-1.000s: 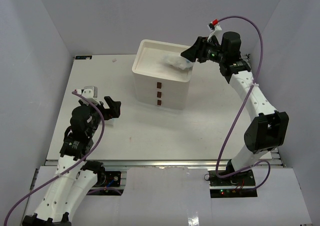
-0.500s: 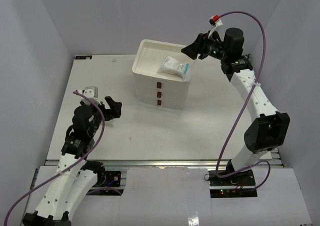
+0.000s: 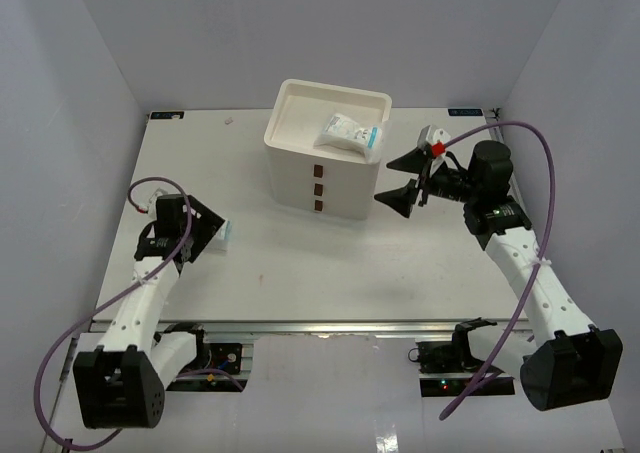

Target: Organize the makeup

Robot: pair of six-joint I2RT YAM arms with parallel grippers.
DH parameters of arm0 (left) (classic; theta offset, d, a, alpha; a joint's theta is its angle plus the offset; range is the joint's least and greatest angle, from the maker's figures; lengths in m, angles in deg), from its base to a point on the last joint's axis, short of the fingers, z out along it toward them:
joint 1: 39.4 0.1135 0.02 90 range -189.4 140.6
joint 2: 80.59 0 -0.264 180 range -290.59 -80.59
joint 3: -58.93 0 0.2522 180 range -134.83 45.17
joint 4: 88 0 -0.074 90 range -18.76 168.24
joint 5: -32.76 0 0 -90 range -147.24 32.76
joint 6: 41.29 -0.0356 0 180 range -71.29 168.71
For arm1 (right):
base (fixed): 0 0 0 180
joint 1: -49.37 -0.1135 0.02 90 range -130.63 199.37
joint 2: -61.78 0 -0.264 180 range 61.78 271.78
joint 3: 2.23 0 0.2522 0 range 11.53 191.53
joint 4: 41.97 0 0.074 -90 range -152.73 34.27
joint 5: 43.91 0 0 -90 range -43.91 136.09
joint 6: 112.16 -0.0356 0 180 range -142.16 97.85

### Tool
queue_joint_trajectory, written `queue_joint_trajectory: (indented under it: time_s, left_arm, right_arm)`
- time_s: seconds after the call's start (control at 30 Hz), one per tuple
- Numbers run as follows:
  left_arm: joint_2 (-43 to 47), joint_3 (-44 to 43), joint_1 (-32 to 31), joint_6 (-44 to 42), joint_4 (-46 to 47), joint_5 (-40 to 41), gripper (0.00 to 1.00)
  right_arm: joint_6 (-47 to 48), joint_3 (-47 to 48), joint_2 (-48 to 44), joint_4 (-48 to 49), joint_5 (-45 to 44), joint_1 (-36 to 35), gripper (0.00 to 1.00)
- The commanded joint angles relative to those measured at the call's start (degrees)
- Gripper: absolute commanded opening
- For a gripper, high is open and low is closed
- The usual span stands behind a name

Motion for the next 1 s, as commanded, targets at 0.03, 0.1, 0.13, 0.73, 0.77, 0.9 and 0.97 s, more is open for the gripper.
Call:
queue_joint_trajectory:
  time_s: [0.03, 0.1, 0.13, 0.73, 0.77, 0.9, 0.97]
  left_arm:
    - [-9.9, -2.6, 7.1, 14.8, -3.5, -1.2, 0.89]
    - [-13.3, -2.9, 8.4, 16.4, -1.8, -1.2, 0.88]
    - [-14.6, -2.9, 8.6, 17.1, -1.2, -1.2, 0.88]
    - [-26.2, -4.7, 11.9, 17.1, 8.8, -3.3, 0.29]
    - [-26.1, -4.5, 12.0, 16.8, 9.2, -3.5, 0.24]
    - [-24.8, -3.9, 12.5, 14.7, 10.9, -7.0, 0.09]
    - [-23.4, -3.3, 12.6, 12.4, 12.6, -9.3, 0.04]
  right_arm:
    - [0.6, -9.9, -3.5, 10.9, 6.1, 5.8, 0.88]
    - [0.0, -10.5, -3.6, 11.3, 7.4, 7.6, 0.88]
    - [0.0, -10.5, -3.6, 11.2, 7.9, 8.0, 0.88]
    - [0.7, -11.8, -2.1, 10.5, 12.4, 10.1, 0.88]
    - [0.7, -11.7, -2.1, 10.5, 12.6, 10.2, 0.88]
    - [0.5, -11.8, -1.7, 10.5, 13.1, 10.6, 0.88]
    - [0.3, -11.7, -1.7, 10.6, 13.5, 10.8, 0.88]
